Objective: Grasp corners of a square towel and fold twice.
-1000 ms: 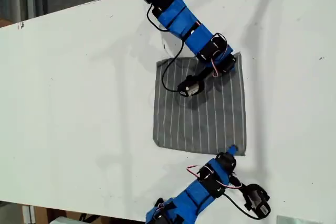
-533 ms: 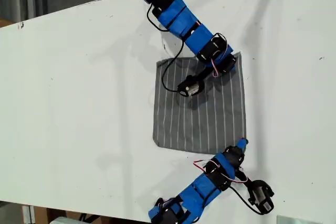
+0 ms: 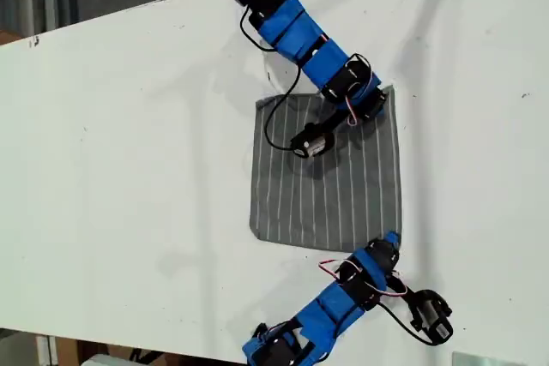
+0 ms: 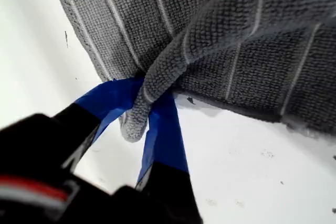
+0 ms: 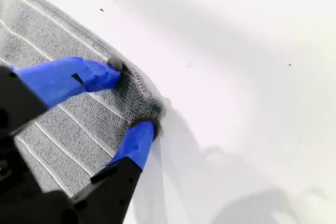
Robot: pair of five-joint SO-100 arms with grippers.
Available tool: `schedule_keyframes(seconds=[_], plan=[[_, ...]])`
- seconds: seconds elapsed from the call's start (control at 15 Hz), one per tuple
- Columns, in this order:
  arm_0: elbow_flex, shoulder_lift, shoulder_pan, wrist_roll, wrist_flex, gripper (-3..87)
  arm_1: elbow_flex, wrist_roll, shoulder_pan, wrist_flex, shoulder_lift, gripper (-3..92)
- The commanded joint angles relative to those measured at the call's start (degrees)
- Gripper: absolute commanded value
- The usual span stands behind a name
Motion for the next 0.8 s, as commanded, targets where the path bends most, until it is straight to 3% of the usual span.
schedule_keyframes(seconds=[0.0, 0.13, 0.27, 0.47, 0.6, 0.73], plan=[[1.58, -2.46, 0.35, -2.11, -4.22, -0.2, -0.70, 0.26, -0.35, -0.62, 0.00, -0.2], [2.20, -4.39, 1.05, -3.34, -6.68, -0.2, -0.79, 0.35, -0.44, -1.14, -0.09, -0.2], [1.23, -4.31, 1.49, -3.78, -5.01, -0.2, -1.23, 0.35, -0.44, -1.58, -0.62, -0.2], [-12.13, -2.46, 1.05, -3.52, 14.06, -0.2, -6.94, 0.00, -0.62, 3.52, 0.09, -0.2], [-12.39, 3.34, -0.62, -1.32, 17.84, -0.2, -12.57, -0.62, -0.88, 8.61, 1.93, -0.2], [-12.48, 6.50, -2.64, 4.57, 16.87, -0.2, -14.06, -1.76, -0.88, 10.11, 4.83, -0.2]])
